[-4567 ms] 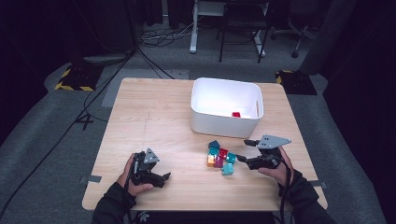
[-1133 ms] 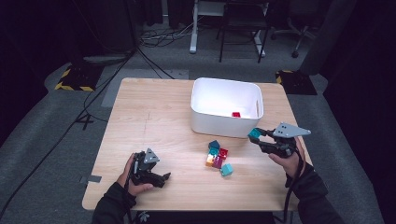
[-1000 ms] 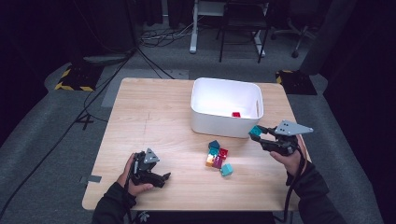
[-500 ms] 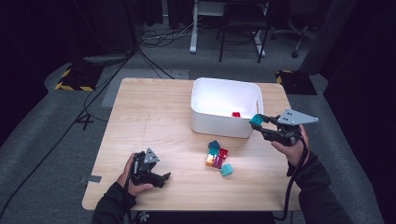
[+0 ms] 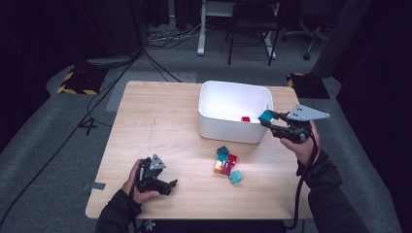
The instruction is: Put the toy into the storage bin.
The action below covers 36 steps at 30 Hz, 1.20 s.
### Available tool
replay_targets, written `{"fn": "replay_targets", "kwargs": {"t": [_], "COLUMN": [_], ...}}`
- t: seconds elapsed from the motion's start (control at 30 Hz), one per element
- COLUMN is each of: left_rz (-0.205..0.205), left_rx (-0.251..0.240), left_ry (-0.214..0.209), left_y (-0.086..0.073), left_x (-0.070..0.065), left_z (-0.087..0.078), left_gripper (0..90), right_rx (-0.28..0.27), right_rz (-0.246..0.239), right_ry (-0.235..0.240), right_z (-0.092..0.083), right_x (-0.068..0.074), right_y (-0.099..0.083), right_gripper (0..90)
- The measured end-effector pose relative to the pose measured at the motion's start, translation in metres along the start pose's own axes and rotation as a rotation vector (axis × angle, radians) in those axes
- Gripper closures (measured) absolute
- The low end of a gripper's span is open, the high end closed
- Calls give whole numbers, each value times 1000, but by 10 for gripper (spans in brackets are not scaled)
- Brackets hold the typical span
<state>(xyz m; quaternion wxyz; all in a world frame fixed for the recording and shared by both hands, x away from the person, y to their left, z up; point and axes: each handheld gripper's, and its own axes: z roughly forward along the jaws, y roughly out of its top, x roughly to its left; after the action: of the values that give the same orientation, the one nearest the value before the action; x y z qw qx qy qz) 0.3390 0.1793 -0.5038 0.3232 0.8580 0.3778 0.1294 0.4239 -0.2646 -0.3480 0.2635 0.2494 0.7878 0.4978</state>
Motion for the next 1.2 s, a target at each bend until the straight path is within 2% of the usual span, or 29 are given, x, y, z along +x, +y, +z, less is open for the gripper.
{"fn": "replay_targets", "kwargs": {"t": [0.2, 0.6, 0.9, 0.93, 1.2], "left_rz": [-2, -2, 1, -1, 0], "left_rx": [-2, -1, 0, -2, -2], "left_ry": [0, 0, 0, 1, -2], "left_y": [0, 0, 0, 0, 0], "left_x": [0, 0, 0, 0, 0], "left_z": [0, 0, 0, 0, 0], "left_gripper": [4, 3, 3, 4, 3], "right_rx": [3, 23, 64, 85, 121], "right_rz": [-3, 4, 10, 19, 46], "right_ry": [-17, -20, -42, -50, -67], "right_z": [8, 26, 46, 50, 58], "right_x": [-3, -8, -15, -18, -28], "right_y": [7, 12, 9, 8, 5], "right_gripper": [592, 592, 592, 592, 586]}}
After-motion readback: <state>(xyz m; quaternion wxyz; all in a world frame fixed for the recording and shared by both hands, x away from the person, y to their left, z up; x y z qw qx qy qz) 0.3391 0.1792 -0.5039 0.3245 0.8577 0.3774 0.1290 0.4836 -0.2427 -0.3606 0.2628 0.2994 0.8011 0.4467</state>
